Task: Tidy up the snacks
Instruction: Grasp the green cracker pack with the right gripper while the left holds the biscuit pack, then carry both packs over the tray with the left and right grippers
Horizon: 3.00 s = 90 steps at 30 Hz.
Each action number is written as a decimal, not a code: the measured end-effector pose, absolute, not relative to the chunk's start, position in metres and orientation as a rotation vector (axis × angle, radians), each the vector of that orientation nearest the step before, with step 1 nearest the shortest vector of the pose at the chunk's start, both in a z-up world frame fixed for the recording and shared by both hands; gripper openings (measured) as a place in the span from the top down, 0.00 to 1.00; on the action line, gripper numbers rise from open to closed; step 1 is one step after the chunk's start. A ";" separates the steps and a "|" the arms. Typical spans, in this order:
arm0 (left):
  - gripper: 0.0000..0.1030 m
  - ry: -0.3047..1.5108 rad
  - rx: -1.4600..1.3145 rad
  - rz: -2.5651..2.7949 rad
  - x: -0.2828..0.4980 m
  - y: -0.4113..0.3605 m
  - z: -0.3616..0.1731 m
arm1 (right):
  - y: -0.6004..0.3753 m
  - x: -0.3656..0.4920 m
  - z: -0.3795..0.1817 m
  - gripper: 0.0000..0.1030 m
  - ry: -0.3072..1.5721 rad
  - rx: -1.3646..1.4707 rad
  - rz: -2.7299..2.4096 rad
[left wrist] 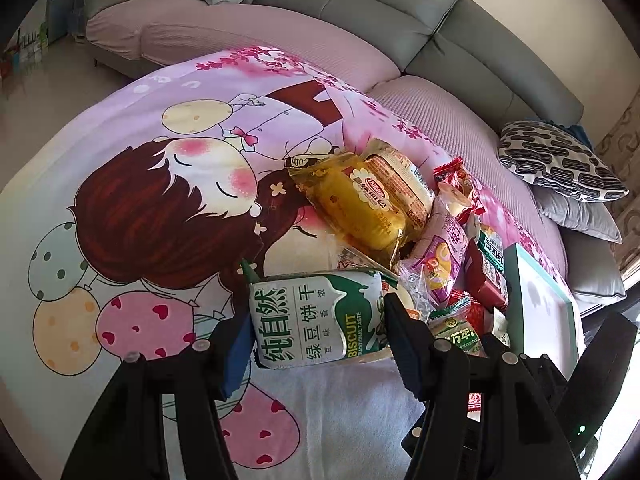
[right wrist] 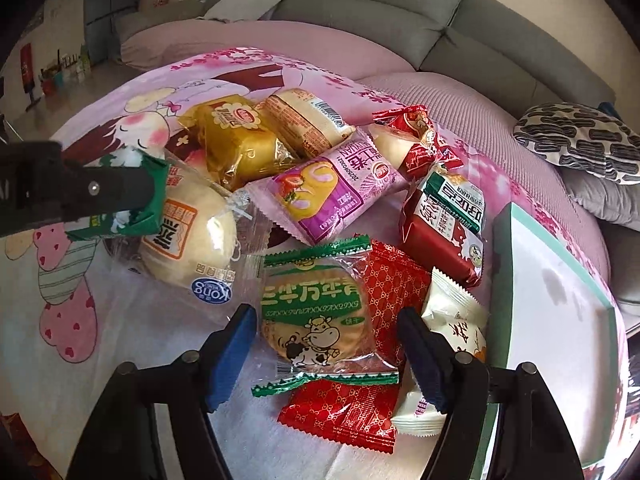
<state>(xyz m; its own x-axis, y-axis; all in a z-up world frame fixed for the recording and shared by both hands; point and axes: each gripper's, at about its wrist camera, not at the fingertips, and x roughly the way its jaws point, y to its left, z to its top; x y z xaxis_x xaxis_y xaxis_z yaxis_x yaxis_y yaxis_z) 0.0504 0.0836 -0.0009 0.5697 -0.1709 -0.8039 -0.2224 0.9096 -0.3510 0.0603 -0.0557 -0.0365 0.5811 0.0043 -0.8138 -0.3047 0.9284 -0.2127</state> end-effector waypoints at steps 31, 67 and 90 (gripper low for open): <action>0.40 0.891 -0.399 0.054 0.045 0.073 0.021 | -0.109 0.045 0.021 0.44 0.836 -0.049 0.160; 0.40 0.955 -0.010 -0.545 0.108 -0.208 0.033 | -0.360 0.016 0.016 0.44 0.787 0.303 -0.527; 0.40 0.978 0.103 -0.548 0.124 -0.246 -0.009 | -0.380 0.013 0.002 0.44 0.828 0.346 -0.572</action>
<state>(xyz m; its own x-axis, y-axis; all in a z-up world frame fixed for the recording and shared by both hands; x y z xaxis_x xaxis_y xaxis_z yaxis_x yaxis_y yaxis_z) 0.1242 -0.2456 -0.0086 0.4349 -0.3944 -0.8095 0.4847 0.8601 -0.1587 0.0132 -0.3802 0.0022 0.5399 -0.3398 -0.7701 0.6005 0.7966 0.0695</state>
